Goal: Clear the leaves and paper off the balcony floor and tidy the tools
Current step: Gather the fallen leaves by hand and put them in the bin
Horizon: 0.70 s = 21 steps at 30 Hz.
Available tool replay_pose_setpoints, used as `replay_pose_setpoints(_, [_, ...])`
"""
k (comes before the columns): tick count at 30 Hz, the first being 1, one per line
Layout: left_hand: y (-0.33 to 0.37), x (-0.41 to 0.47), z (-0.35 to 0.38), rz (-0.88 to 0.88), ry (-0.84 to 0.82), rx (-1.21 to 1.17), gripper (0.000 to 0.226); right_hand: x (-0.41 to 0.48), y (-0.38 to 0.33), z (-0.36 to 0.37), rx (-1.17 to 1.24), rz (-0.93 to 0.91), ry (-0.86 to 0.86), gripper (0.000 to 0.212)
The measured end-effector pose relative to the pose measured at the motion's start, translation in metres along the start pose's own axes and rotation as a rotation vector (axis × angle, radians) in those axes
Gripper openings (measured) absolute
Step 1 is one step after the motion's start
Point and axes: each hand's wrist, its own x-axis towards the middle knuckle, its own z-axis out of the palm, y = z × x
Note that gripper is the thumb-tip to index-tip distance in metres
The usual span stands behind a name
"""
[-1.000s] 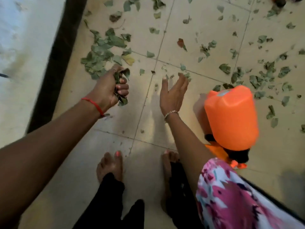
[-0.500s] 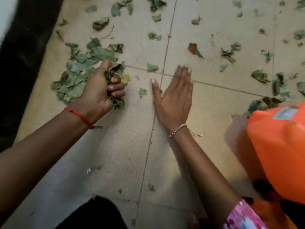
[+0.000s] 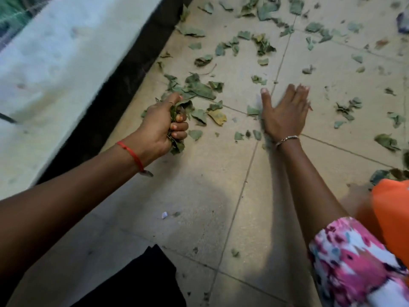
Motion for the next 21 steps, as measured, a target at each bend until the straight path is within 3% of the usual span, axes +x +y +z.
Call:
replay_pose_setpoints(5, [0.015,-0.005,-0.022,0.041,0.04,-0.06,0.029,-0.031,-0.051,0.024,0.065,-0.279,-0.112,0.074])
replay_pose_setpoints(7, [0.015,-0.005,-0.029,0.044,0.058,-0.084,0.03,-0.048,-0.07,0.033,0.21,-0.436,-0.209,0.07])
replay_pose_setpoints(9, [0.013,-0.002,-0.035,0.044,0.087,-0.095,0.029,-0.047,-0.089,0.038,0.36,-0.543,-0.178,0.058])
replay_pose_setpoints(12, [0.013,0.003,-0.043,0.058,0.128,-0.114,0.028,-0.009,-0.116,0.041,0.339,-0.585,-0.063,0.053])
replay_pose_setpoints(15, [0.017,0.008,-0.052,0.078,0.162,-0.133,0.03,0.032,-0.142,0.047,0.283,-0.583,-0.271,0.056])
replay_pose_setpoints(18, [0.015,0.01,-0.06,0.076,0.209,-0.117,0.031,0.037,-0.154,0.058,0.135,-0.741,-0.442,0.055])
replay_pose_setpoints(21, [0.006,0.01,-0.069,0.064,0.216,-0.07,0.03,0.022,-0.157,0.062,0.389,-0.76,-0.329,0.044])
